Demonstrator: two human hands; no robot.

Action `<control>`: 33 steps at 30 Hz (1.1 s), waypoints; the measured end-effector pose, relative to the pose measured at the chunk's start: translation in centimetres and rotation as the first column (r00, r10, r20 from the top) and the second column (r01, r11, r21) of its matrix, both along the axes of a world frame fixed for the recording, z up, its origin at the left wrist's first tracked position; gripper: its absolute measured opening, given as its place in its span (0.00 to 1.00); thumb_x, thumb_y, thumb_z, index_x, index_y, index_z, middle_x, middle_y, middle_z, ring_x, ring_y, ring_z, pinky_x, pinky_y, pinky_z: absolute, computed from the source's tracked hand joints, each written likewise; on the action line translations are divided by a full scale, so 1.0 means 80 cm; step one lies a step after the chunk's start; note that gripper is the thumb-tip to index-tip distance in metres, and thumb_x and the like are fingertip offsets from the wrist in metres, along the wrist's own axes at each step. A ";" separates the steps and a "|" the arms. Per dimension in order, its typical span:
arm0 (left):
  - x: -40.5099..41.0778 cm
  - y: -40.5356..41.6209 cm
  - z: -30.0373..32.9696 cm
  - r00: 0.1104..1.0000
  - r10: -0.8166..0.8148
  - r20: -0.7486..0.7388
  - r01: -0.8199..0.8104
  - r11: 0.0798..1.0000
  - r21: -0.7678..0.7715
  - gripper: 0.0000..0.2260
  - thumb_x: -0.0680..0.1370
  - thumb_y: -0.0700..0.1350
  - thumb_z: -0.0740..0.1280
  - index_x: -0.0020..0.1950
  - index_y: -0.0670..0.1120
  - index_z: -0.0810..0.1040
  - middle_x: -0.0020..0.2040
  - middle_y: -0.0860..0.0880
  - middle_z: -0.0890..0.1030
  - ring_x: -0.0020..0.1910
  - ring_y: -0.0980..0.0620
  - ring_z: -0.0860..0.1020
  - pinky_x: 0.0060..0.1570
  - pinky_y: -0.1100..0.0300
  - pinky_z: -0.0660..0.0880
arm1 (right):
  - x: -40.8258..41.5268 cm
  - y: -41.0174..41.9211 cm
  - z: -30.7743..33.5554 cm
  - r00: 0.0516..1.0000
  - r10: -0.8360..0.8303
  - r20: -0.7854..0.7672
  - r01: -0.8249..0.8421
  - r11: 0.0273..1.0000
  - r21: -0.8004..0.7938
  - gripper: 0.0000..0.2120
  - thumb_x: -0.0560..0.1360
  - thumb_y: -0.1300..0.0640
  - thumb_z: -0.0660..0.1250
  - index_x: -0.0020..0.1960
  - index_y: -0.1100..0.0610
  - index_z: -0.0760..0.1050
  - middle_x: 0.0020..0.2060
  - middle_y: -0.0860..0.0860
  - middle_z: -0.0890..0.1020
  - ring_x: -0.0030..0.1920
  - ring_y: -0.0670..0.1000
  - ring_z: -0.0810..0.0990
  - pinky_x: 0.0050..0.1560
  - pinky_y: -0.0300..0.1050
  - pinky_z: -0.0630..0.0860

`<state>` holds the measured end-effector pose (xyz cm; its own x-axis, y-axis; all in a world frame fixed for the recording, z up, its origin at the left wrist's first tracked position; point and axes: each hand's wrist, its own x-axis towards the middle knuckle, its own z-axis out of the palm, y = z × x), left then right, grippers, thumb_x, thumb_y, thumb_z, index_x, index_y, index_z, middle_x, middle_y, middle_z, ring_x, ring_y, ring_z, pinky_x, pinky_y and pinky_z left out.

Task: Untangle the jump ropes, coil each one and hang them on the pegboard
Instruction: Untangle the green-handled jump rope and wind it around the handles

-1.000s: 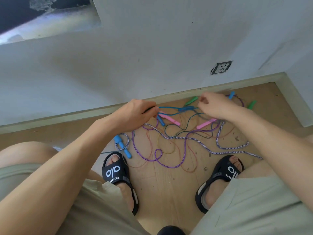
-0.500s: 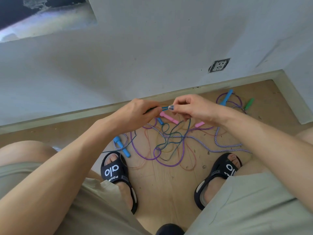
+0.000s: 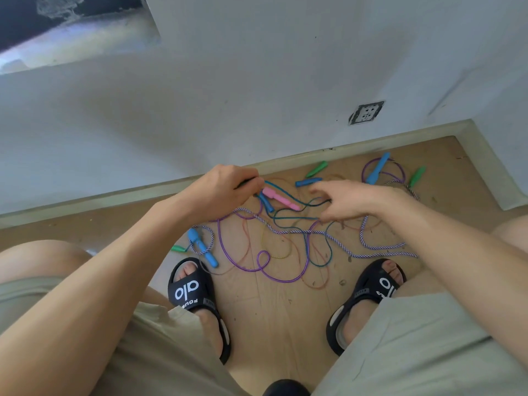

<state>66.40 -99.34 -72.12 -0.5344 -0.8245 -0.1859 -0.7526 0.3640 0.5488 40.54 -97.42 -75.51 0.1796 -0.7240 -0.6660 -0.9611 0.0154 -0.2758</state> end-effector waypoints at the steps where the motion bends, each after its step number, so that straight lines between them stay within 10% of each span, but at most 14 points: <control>1: -0.003 0.003 0.000 1.000 -0.019 -0.007 0.019 1.000 0.006 0.15 0.83 0.50 0.60 0.41 0.43 0.75 0.34 0.44 0.77 0.30 0.53 0.67 0.34 0.60 0.67 | 0.013 0.004 0.007 0.955 -0.096 0.279 0.091 0.995 0.032 0.26 0.75 0.52 0.70 0.71 0.49 0.69 0.64 0.46 0.77 0.63 0.47 0.77 0.58 0.37 0.76; 3: -0.009 0.009 0.002 0.998 -0.065 -0.021 0.065 0.998 0.003 0.16 0.83 0.50 0.60 0.37 0.48 0.71 0.31 0.47 0.75 0.29 0.55 0.67 0.32 0.62 0.66 | 0.037 0.010 0.021 0.685 -0.323 0.653 0.216 0.946 0.241 0.17 0.78 0.57 0.69 0.66 0.51 0.74 0.54 0.44 0.83 0.57 0.42 0.80 0.48 0.31 0.74; 6: -0.011 0.011 0.004 0.996 -0.080 -0.038 0.081 0.997 0.009 0.15 0.84 0.50 0.60 0.36 0.52 0.72 0.31 0.49 0.76 0.29 0.56 0.69 0.33 0.63 0.68 | 0.046 0.006 0.020 0.471 -0.405 0.784 0.227 0.914 0.337 0.10 0.77 0.53 0.69 0.50 0.60 0.79 0.38 0.58 0.79 0.46 0.55 0.81 0.53 0.50 0.69; 10: -0.007 0.009 0.010 0.997 0.010 -0.082 -0.006 0.999 0.053 0.15 0.84 0.49 0.59 0.43 0.42 0.77 0.32 0.46 0.78 0.26 0.56 0.69 0.31 0.63 0.69 | 0.043 -0.002 0.015 0.491 -0.428 0.759 0.283 0.902 0.326 0.24 0.71 0.44 0.73 0.54 0.65 0.76 0.31 0.51 0.69 0.31 0.49 0.70 0.48 0.55 0.68; 16: -0.013 0.012 0.019 0.988 0.028 -0.154 -0.012 0.995 0.102 0.13 0.84 0.47 0.59 0.42 0.48 0.77 0.29 0.54 0.76 0.24 0.56 0.70 0.29 0.66 0.69 | 0.057 0.013 0.020 0.551 -0.353 0.756 0.167 0.934 0.315 0.11 0.82 0.50 0.63 0.44 0.53 0.78 0.34 0.57 0.54 0.31 0.51 0.56 0.33 0.41 0.66; 21: -0.008 0.009 0.014 0.997 0.021 -0.075 -0.017 0.998 0.065 0.16 0.84 0.49 0.60 0.41 0.42 0.76 0.32 0.47 0.78 0.25 0.58 0.69 0.29 0.66 0.67 | 0.039 0.001 0.034 0.688 -0.235 0.686 0.202 0.971 0.130 0.17 0.81 0.50 0.65 0.34 0.54 0.73 0.32 0.54 0.72 0.33 0.48 0.67 0.39 0.45 0.64; 25: -0.003 0.008 0.009 0.999 0.027 -0.026 -0.026 0.999 0.032 0.15 0.84 0.49 0.60 0.42 0.42 0.76 0.30 0.49 0.73 0.27 0.57 0.68 0.30 0.66 0.66 | -0.005 -0.021 0.025 0.990 -0.041 0.134 0.065 0.982 -0.179 0.18 0.79 0.46 0.65 0.35 0.55 0.71 0.29 0.50 0.72 0.34 0.51 0.71 0.34 0.45 0.64; 29: -0.005 0.008 0.010 0.999 0.032 -0.033 -0.031 0.999 0.022 0.15 0.84 0.48 0.60 0.39 0.43 0.74 0.28 0.52 0.70 0.27 0.57 0.68 0.30 0.68 0.66 | -0.014 -0.011 0.005 0.900 0.002 -0.436 -0.056 0.992 -0.111 0.11 0.78 0.49 0.62 0.46 0.57 0.74 0.40 0.52 0.76 0.47 0.58 0.76 0.44 0.48 0.72; 31: -0.009 0.008 0.011 0.998 0.031 -0.061 -0.029 0.999 0.039 0.15 0.84 0.47 0.60 0.38 0.44 0.73 0.29 0.52 0.71 0.26 0.57 0.68 0.30 0.68 0.66 | -0.008 -0.005 0.001 0.926 0.036 -0.375 -0.087 0.989 -0.120 0.17 0.76 0.49 0.65 0.62 0.53 0.74 0.56 0.52 0.79 0.58 0.57 0.77 0.52 0.48 0.72; 33: -0.013 0.011 0.012 0.996 0.013 -0.092 -0.009 0.999 0.049 0.16 0.84 0.47 0.60 0.37 0.47 0.72 0.29 0.53 0.73 0.26 0.57 0.68 0.30 0.67 0.66 | 0.009 0.000 0.005 0.984 -0.021 0.174 0.032 0.998 -0.059 0.28 0.75 0.52 0.69 0.73 0.49 0.67 0.68 0.48 0.75 0.68 0.51 0.74 0.62 0.44 0.72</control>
